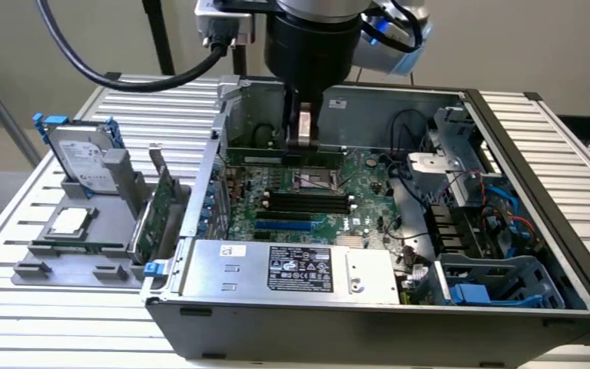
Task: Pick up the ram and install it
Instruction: 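Pick up the ram and move it above insertion slot, then insert the ram into the slot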
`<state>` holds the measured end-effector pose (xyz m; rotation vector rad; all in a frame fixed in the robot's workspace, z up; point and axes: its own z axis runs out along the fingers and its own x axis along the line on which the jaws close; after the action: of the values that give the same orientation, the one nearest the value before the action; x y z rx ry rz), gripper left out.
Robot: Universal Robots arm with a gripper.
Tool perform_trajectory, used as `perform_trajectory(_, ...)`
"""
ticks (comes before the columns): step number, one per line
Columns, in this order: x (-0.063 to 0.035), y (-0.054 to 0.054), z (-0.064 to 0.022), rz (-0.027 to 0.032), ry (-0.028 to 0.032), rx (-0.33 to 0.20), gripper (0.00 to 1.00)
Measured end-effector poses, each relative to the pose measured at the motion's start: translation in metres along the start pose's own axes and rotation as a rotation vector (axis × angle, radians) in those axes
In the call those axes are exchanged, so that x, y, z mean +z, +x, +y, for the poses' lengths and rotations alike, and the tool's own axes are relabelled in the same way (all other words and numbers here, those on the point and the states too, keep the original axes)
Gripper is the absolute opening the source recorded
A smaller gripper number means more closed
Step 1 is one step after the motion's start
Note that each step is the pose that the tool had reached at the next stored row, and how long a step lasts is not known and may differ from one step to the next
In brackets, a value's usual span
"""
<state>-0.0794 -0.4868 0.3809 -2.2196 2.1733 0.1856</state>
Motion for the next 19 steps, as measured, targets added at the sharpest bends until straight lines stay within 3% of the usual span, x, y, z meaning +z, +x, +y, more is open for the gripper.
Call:
perform_trajectory(13, 0.029, -0.056, -0.0123, 0.0, 0.0, 0.0, 0.0)
perform_trajectory(19, 0.0411, -0.075, -0.0269, -0.0001, 0.0, 0.0, 0.0)
